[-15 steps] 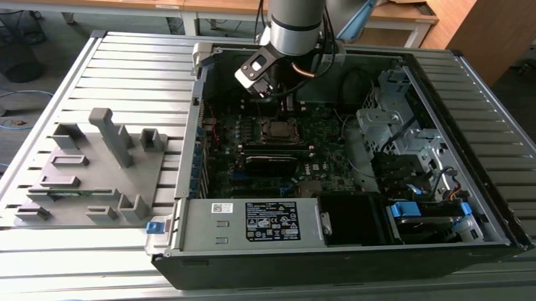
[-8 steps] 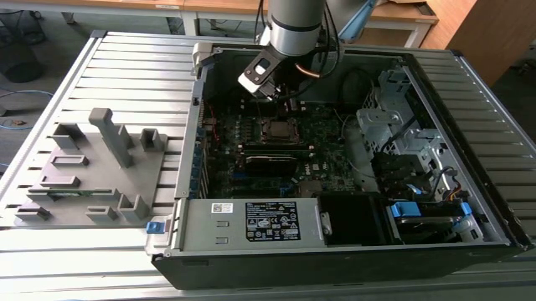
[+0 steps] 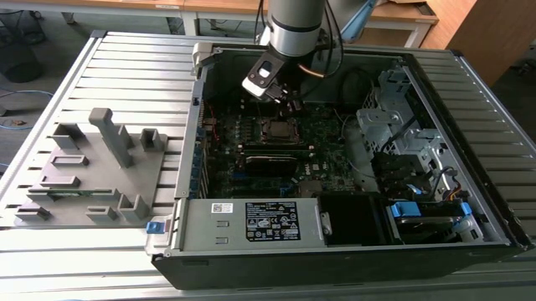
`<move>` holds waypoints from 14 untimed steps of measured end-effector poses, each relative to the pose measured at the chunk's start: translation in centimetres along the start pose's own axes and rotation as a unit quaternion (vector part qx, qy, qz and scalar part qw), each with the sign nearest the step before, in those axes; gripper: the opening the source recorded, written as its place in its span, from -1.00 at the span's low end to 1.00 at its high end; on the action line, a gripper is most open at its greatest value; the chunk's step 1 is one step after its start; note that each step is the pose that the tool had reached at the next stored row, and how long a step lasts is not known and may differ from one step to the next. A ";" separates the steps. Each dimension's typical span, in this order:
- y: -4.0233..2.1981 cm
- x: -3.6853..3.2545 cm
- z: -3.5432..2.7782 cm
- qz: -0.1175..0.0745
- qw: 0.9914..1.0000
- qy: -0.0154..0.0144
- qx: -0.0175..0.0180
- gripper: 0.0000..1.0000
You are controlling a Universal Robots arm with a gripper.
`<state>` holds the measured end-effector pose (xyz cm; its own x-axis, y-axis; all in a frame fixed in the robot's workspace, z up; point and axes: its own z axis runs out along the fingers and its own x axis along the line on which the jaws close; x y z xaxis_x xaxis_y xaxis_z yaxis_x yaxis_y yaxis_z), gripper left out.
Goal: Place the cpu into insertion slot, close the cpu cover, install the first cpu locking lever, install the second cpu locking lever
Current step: 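Close the cpu cover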
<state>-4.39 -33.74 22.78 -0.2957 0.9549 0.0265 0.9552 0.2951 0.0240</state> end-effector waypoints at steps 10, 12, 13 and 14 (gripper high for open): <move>0.00 0.00 0.08 -0.091 0.996 0.002 0.002 -0.79; 0.00 0.00 0.08 -0.104 0.995 0.002 0.003 -0.79; 0.00 0.00 0.09 -0.105 0.994 0.003 0.003 -0.79; 0.00 0.00 0.08 -0.105 0.994 0.003 0.003 -0.79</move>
<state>-4.39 -33.74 22.70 -0.4883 0.8723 0.0265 0.8727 0.4878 0.0240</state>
